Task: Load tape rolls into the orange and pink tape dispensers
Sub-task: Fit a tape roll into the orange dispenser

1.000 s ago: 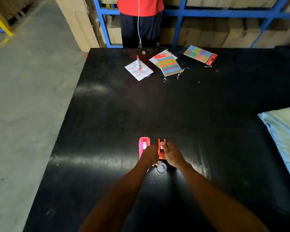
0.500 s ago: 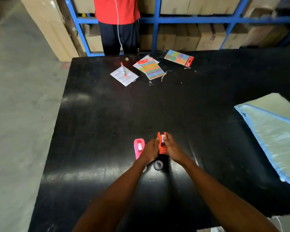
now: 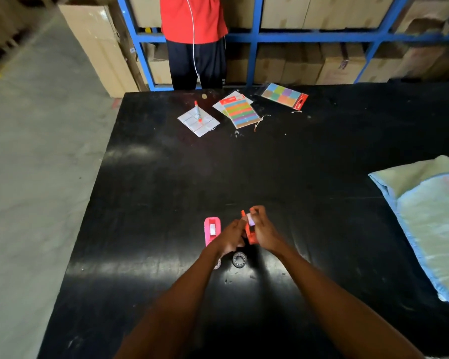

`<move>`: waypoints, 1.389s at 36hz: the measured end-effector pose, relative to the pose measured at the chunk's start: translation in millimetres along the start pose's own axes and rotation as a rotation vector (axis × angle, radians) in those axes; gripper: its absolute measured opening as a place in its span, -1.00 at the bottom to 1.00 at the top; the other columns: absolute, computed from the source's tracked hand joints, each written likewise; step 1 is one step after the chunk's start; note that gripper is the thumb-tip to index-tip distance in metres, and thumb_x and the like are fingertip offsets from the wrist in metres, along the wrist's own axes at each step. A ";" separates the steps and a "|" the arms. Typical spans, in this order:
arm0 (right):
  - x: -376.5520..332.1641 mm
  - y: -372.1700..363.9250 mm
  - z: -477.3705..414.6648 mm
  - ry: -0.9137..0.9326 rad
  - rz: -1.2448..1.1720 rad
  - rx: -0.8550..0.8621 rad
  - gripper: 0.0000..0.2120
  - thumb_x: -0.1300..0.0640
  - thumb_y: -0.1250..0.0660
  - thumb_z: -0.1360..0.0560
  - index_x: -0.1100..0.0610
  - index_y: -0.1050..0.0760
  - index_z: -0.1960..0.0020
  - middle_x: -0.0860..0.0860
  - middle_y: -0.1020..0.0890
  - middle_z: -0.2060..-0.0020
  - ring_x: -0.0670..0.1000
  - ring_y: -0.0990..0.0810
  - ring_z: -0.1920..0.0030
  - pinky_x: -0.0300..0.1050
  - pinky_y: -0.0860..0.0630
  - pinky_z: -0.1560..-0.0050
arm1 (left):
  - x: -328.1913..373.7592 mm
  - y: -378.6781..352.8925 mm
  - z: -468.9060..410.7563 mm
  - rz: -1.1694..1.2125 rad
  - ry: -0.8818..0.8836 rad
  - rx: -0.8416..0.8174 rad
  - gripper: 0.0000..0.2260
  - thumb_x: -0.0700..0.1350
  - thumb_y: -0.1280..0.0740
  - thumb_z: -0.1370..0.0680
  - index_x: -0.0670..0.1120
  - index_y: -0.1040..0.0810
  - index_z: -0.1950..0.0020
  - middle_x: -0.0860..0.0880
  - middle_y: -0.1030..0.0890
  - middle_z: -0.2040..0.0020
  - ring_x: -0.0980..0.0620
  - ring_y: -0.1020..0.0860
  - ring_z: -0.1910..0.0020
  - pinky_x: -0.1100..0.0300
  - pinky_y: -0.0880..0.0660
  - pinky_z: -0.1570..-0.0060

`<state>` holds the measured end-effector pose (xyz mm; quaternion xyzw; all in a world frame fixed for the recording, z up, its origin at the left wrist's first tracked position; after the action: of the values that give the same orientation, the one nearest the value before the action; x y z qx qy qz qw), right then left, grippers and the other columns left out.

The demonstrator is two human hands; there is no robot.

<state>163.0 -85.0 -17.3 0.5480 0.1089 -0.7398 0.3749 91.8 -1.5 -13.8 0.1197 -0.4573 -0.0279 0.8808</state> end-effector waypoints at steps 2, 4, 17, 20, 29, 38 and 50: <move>1.7 0.6 -0.2 -0.001 -0.058 0.003 -0.88 0.06 -0.02 -0.70 0.08 -0.28 -0.14 0.03 -0.52 0.14 -0.06 -0.52 0.21 -0.11 -0.48 0.13 | 1.4 -4.6 0.4 0.017 -0.007 -0.052 -0.87 -0.16 -0.17 -0.61 -0.06 -0.51 -0.05 0.14 -0.33 0.49 0.16 -0.26 0.51 0.28 -0.26 0.57; 6.2 8.9 -1.5 -0.038 -0.117 0.057 -0.90 0.09 -0.02 -0.70 0.08 -0.27 -0.13 0.05 -0.48 0.14 -0.06 -0.50 0.25 -0.15 -0.50 0.25 | 1.7 -3.8 -5.1 -0.011 -0.065 -0.044 -0.68 0.08 -0.15 -0.61 0.06 -0.54 0.26 0.13 -0.28 0.55 0.14 -0.18 0.56 0.25 -0.07 0.49; 19.0 52.7 -13.9 -0.135 -0.150 0.129 -0.93 0.12 -0.05 -0.69 0.08 -0.26 -0.14 0.03 -0.40 0.26 -0.18 -0.41 0.63 -0.31 -0.38 0.68 | -32.4 5.9 -26.6 -0.562 0.292 -0.007 -0.48 -0.10 -0.24 -0.61 -0.13 -0.16 -0.54 -0.39 -0.33 -0.38 -0.36 -0.44 -0.29 -0.04 -0.44 -0.22; 17.2 45.5 -12.8 -0.121 -0.112 0.095 -0.90 0.10 -0.05 -0.69 0.08 -0.27 -0.17 0.02 -0.42 0.23 -0.13 -0.42 0.53 -0.29 -0.40 0.64 | -40.9 0.7 -36.8 -0.639 0.339 0.077 -0.52 0.07 -0.16 -0.61 -0.16 -0.30 -0.45 -0.31 -0.48 -0.31 -0.28 -0.53 -0.24 -0.06 -0.52 -0.20; 41.7 48.5 -14.8 -0.131 -0.071 0.057 -0.88 -0.09 -0.10 -0.55 -0.31 -0.36 0.05 0.07 -0.46 0.12 0.11 -0.46 0.25 0.11 -0.48 0.19 | -34.5 0.6 -49.3 -0.736 0.412 0.332 -0.50 0.15 -0.19 -0.60 -0.23 -0.37 -0.31 -0.20 -0.57 -0.25 -0.19 -0.55 -0.26 -0.01 -0.48 -0.17; 71.5 41.8 -18.1 -0.200 -0.104 0.007 -0.80 -0.23 -0.13 -0.47 -0.25 -0.38 -0.05 0.09 -0.54 0.11 0.16 -0.57 0.19 0.39 -0.59 0.06 | -41.0 -0.1 -52.5 -0.769 0.426 0.323 -0.47 0.19 -0.16 -0.60 -0.24 -0.37 -0.31 -0.20 -0.57 -0.26 -0.19 -0.55 -0.25 -0.01 -0.49 -0.16; 47.2 48.5 -1.7 -0.138 0.035 0.073 -0.69 -0.36 -0.02 -0.49 -0.24 -0.35 -0.08 -0.03 -0.59 0.12 0.03 -0.61 0.12 0.14 -0.56 -0.04 | 2.4 8.7 -34.9 -0.444 0.009 0.521 -0.62 0.14 -0.11 -0.63 -0.17 -0.44 -0.11 -0.24 -0.68 0.06 -0.26 -0.64 0.05 -0.09 -0.57 0.08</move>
<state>191.3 -138.3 -48.0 0.5109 0.0462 -0.7726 0.3740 120.9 13.0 -29.1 0.4374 -0.4078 -0.1005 0.7952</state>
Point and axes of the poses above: each hand's wrist, its own z-axis away from the middle knuckle, its own y-axis out of the back of the hand, x = y × z, the point moved 7 cm from there along -z, towards the middle knuckle
